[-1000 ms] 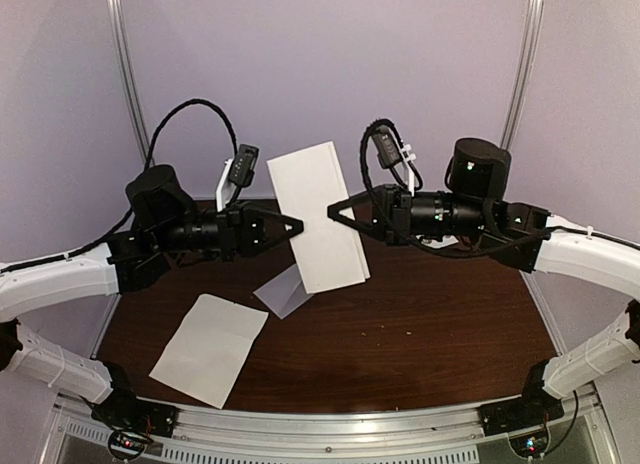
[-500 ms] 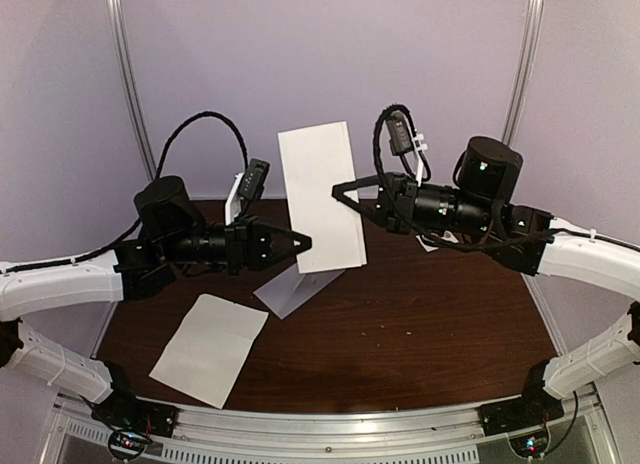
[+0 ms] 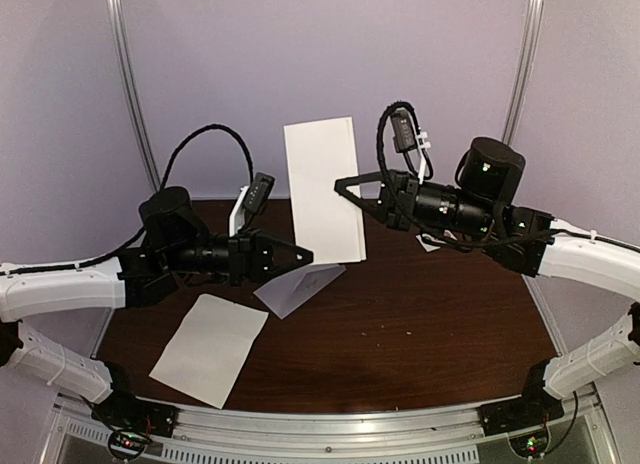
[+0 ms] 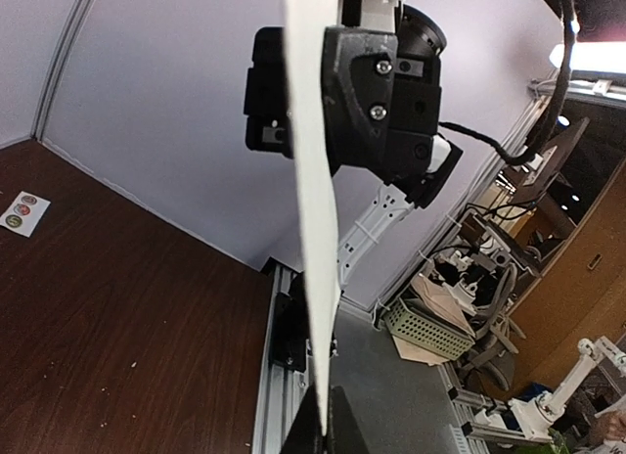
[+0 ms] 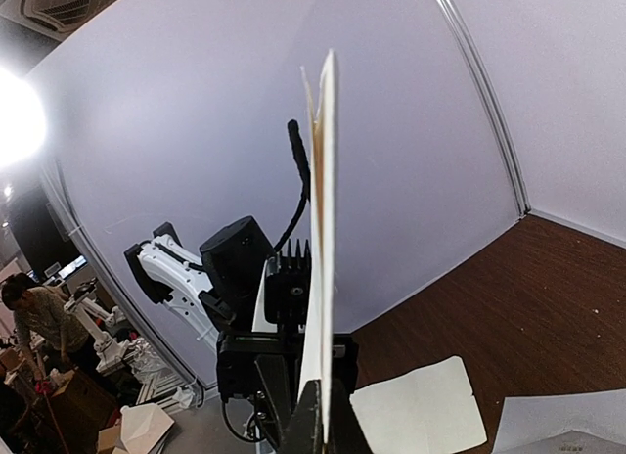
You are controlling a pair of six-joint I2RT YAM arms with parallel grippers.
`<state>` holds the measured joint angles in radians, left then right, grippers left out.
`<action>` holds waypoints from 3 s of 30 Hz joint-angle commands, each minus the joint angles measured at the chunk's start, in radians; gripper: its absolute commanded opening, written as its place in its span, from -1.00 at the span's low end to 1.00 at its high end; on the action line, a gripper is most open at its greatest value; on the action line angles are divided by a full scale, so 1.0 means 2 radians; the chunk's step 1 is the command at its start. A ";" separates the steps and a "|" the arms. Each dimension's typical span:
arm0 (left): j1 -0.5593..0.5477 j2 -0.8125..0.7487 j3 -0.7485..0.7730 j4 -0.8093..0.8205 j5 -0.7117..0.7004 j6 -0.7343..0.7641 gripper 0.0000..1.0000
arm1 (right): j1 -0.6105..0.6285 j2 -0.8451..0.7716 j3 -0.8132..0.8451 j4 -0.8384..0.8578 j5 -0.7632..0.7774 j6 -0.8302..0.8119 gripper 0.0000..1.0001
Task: Place the letter into the envelope and seal it
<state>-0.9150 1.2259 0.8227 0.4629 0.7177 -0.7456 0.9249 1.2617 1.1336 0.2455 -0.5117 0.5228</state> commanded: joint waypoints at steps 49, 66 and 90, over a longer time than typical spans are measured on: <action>0.018 -0.010 0.125 -0.165 -0.174 0.087 0.37 | -0.014 -0.054 -0.049 -0.068 0.068 -0.013 -1.00; 0.025 0.144 0.107 -0.226 -0.317 0.100 0.54 | -0.103 -0.075 -0.092 -0.132 0.148 0.005 -1.00; 0.099 0.311 0.146 -0.283 -0.270 0.088 0.37 | -0.142 -0.058 -0.093 -0.131 0.121 -0.001 -1.00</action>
<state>-0.7197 1.8229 1.0752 -0.1066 0.1471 -0.5739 0.6521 1.1400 0.9489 -0.0280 -0.2523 0.5247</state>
